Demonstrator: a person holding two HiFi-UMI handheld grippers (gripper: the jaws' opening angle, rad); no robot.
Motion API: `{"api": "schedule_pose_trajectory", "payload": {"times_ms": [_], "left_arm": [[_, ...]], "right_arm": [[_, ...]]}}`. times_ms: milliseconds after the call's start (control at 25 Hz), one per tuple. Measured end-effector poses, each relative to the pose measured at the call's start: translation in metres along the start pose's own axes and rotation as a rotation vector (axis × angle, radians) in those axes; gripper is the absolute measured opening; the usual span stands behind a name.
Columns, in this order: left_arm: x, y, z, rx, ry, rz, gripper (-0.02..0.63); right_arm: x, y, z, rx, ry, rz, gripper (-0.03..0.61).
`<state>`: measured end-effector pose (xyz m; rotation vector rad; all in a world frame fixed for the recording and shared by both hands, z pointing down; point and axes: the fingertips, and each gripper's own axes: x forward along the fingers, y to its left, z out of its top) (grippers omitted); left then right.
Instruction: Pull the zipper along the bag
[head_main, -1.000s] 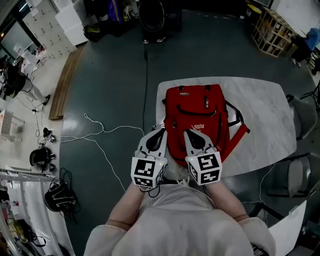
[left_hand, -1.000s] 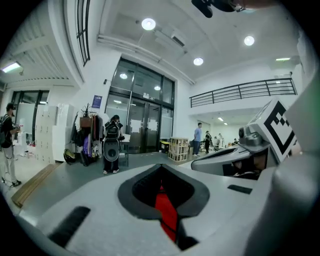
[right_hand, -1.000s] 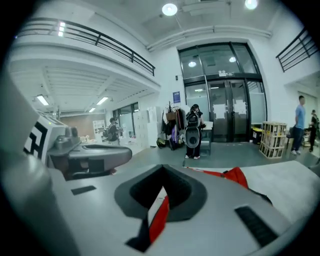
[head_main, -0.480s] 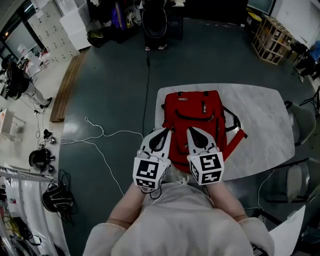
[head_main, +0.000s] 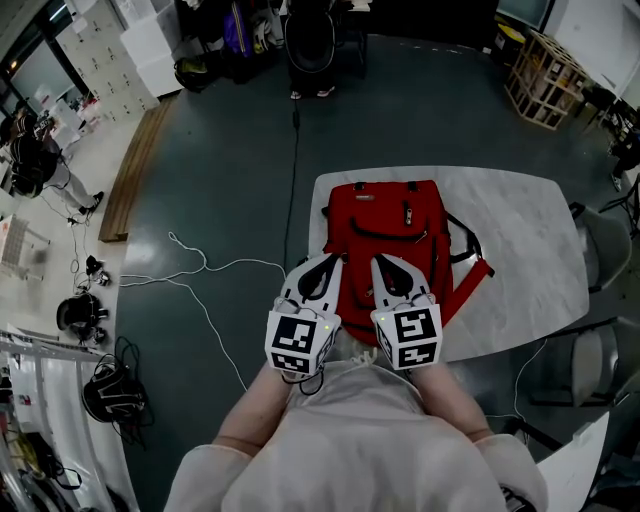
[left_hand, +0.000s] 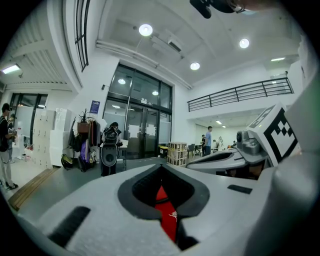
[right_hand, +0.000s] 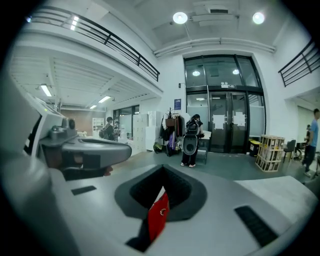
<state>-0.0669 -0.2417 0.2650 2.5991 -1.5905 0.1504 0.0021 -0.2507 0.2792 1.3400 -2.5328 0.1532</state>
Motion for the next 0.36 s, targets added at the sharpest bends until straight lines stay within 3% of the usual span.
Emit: {"api": "schedule_pose_trajectory", "payload": {"times_ms": [360], "left_arm": [[0.017, 0.011, -0.015, 0.003, 0.007, 0.014, 0.02]], "right_arm": [[0.019, -0.009, -0.012, 0.026, -0.015, 0.017, 0.026]]}}
